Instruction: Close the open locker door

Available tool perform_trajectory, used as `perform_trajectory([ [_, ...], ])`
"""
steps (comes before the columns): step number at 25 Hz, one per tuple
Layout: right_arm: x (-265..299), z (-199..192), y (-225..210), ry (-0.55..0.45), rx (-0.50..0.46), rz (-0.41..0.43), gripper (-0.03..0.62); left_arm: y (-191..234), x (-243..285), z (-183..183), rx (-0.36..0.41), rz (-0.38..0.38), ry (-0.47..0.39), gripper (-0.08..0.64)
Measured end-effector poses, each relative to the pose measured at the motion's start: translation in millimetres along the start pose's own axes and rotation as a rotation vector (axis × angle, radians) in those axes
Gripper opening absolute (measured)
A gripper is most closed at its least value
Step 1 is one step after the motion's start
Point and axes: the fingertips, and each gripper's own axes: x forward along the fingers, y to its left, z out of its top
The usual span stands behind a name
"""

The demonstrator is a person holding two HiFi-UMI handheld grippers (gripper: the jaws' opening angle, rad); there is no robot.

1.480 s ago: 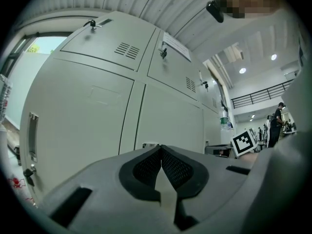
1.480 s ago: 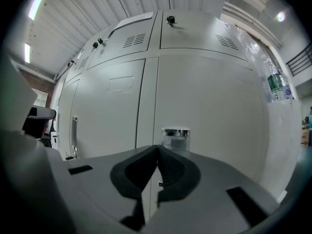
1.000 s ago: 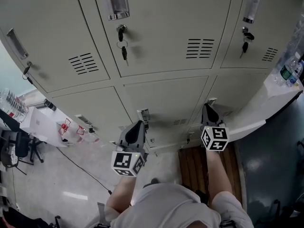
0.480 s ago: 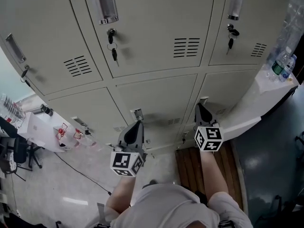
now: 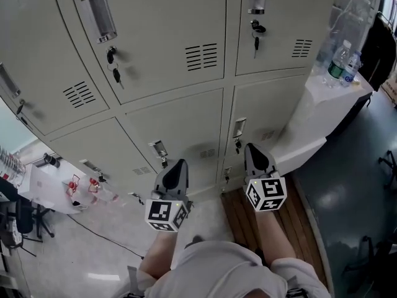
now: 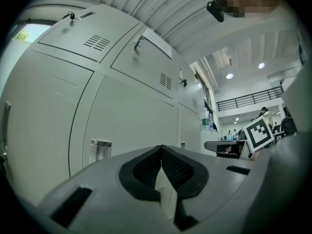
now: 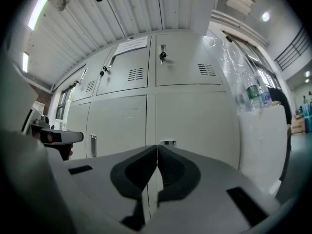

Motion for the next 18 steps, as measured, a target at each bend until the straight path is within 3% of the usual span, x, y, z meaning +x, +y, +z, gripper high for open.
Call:
perform_trajectory([
  [6,-42,-3,-6,0.009,0.026,-0.027,0.012,-33,-2,-5,0.046,-0.05,0.009,0.008],
  [18,-80,-7,-7,0.022,0.018,-0.039,0.012,-70,-5,-10,0.041,-0.097,0.019,0.008],
])
